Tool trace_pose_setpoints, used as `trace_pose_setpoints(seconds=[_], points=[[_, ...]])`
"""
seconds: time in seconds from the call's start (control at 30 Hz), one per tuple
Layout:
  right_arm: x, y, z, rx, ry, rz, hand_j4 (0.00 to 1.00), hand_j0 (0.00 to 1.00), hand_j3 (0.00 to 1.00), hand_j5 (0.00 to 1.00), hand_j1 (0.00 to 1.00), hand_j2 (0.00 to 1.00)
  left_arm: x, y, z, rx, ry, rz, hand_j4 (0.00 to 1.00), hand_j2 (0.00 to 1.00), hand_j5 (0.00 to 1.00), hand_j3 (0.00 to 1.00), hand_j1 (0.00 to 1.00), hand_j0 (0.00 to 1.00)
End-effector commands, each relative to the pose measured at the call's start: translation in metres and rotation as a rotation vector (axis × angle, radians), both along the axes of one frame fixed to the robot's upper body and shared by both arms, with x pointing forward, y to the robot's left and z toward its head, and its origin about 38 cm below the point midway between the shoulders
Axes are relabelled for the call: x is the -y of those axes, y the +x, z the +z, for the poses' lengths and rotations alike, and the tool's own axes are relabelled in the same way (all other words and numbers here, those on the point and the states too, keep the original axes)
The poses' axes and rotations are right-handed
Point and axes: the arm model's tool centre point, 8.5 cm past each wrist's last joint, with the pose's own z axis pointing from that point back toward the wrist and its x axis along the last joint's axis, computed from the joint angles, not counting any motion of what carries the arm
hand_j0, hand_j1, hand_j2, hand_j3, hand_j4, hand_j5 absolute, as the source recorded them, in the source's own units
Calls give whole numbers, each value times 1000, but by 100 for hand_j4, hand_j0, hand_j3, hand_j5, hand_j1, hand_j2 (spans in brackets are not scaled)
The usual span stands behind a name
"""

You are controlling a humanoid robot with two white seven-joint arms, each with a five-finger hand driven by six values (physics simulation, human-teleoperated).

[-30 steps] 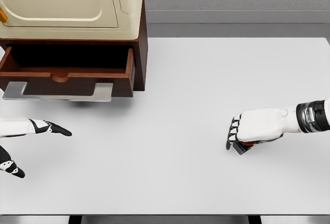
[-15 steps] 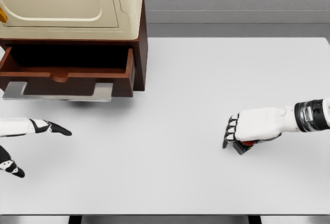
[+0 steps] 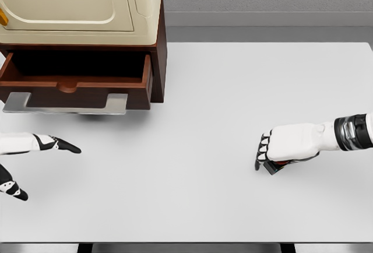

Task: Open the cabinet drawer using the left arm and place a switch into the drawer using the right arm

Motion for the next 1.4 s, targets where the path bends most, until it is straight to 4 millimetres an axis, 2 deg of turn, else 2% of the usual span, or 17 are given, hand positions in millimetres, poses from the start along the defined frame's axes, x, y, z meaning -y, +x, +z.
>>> trace_pose_setpoints(seconds=[0.0,0.07,0.23,0.53,0.67,0.87,0.9,1.03,1.2,1.37], points=[[5,-1,1,-1,-6,-11,59,59,59,59,59,59,0,0,1,-1,-6,5,100,100,100,100,100,100],[5,0,1,-1,-6,-13,49,49,49,49,49,49,0,0,1,-1,-6,5,100,100,100,100,100,100],[5,0,1,-1,-6,-13,45,45,45,45,45,45,0,0,1,-1,-6,5,100,100,100,100,100,100],[5,1,3,3,-3,-14,41,41,41,41,41,41,0,0,1,-1,-6,5,100,100,100,100,100,100],[-3,9,21,12,78,-24,41,41,41,41,41,41,0,0,1,-1,-6,5,100,100,100,100,100,100],[-8,14,28,33,104,-22,42,42,42,42,42,42,0,1,1,0,-6,5,100,100,100,100,100,100],[-6,18,38,53,124,-35,43,43,43,43,43,43,0,1,1,0,-6,5,100,100,100,100,100,100],[-18,29,45,69,174,-32,46,46,46,46,46,46,0,1,1,0,-6,5,100,100,100,100,100,100],[-42,53,54,94,234,-24,49,49,49,49,49,49,0,1,1,0,-6,5,100,100,100,100,100,100],[-64,77,71,126,282,-16,50,50,50,50,50,50,0,0,1,-1,-6,5,100,100,100,100,100,100]])
